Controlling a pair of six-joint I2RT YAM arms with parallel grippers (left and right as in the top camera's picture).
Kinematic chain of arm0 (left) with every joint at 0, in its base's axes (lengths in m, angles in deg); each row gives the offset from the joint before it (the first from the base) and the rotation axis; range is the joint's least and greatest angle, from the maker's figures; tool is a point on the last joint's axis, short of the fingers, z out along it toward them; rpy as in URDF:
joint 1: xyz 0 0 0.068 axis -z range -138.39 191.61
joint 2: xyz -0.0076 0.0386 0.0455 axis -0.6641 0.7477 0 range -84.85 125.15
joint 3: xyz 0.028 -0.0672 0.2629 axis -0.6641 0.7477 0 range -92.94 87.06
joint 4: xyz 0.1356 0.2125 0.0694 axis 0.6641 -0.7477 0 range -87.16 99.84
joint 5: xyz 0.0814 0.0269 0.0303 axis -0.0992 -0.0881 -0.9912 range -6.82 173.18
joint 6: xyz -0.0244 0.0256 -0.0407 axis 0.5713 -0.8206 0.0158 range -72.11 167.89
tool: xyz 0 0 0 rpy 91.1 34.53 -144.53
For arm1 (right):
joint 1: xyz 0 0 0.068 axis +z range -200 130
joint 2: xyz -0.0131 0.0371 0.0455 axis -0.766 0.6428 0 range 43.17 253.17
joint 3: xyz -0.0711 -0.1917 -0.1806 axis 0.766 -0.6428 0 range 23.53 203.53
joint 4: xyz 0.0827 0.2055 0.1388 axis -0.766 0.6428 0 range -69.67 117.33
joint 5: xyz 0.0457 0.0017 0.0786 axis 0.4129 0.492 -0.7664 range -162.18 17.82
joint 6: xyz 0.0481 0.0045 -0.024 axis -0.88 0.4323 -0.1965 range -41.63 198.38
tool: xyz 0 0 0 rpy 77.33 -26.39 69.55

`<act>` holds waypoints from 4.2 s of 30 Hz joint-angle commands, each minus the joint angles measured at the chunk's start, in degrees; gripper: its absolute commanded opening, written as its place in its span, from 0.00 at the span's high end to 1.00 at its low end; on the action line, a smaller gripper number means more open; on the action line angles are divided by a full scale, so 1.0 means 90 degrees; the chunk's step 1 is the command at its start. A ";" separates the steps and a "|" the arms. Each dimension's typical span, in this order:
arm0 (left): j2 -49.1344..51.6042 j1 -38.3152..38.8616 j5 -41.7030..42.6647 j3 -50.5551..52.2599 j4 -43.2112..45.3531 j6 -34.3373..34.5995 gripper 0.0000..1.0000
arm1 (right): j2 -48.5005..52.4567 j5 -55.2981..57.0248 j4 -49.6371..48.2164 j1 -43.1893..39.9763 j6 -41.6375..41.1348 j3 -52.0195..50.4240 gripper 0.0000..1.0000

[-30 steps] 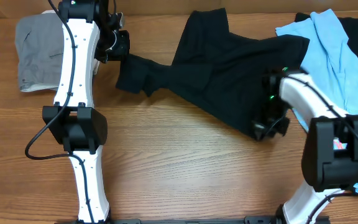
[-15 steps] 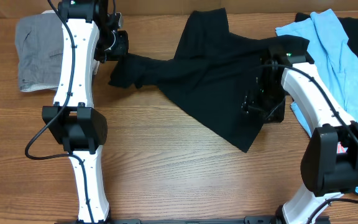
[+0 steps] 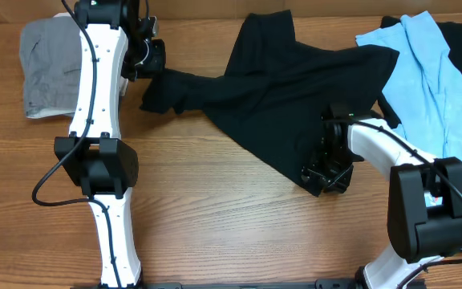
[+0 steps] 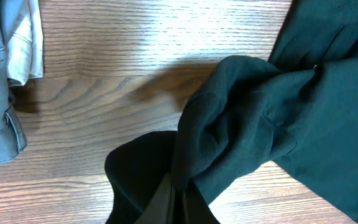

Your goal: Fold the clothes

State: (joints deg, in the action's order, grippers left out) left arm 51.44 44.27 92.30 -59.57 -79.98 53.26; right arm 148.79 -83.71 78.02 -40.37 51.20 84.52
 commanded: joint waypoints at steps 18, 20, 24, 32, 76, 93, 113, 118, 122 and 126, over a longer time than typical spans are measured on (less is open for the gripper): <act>-0.0308 0.0053 0.0131 -0.0359 -0.0777 -0.0231 0.64 | 0.0192 0.0563 -0.0393 0.0185 -0.0826 -0.0449 0.96; -0.0491 0.0053 0.0121 -0.0359 -0.0777 -0.0216 0.20 | 0.0192 0.0563 -0.0311 0.0134 -0.0787 -0.0449 0.96; -0.0833 -0.0010 0.0015 -0.0359 -0.0777 -0.0221 0.00 | 0.0192 0.0563 -0.0121 0.0007 -0.0755 -0.0449 0.96; -0.1326 -0.0019 -0.0083 -0.0359 -0.0777 -0.0350 0.00 | -0.0529 0.0219 0.0357 -0.0301 -0.0257 -0.0437 0.96; -0.1321 0.1469 -0.0653 0.4500 0.1928 -0.0631 0.08 | -0.3721 -0.0012 0.1790 -0.3252 0.1071 0.0029 0.96; -0.0901 0.2953 -0.1688 0.4486 0.5576 -0.1409 0.14 | -0.3721 -0.0010 0.1817 -0.3252 0.1071 0.0024 0.96; -0.0345 0.2963 -0.1336 0.4490 0.5061 -0.1171 0.53 | -0.3721 0.0061 0.1894 -0.3252 0.1071 0.0022 0.96; -0.0321 0.2963 -0.1321 0.4490 0.4959 -0.1168 0.57 | -0.3721 0.0063 0.1909 -0.3252 0.1071 0.0022 0.96; -0.0321 0.2963 -0.1338 0.4490 0.4794 -0.1168 0.67 | -0.3721 0.0066 0.1909 -0.3252 0.1071 0.0022 0.96; -0.0321 0.2963 -0.1367 0.4493 0.4539 -0.1173 0.68 | -0.3721 0.0066 0.1909 -0.3252 0.1071 0.0022 0.96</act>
State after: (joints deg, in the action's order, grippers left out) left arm 47.55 71.00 79.49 -18.96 -38.45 41.98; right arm 115.35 -83.78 95.37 -69.42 60.40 84.17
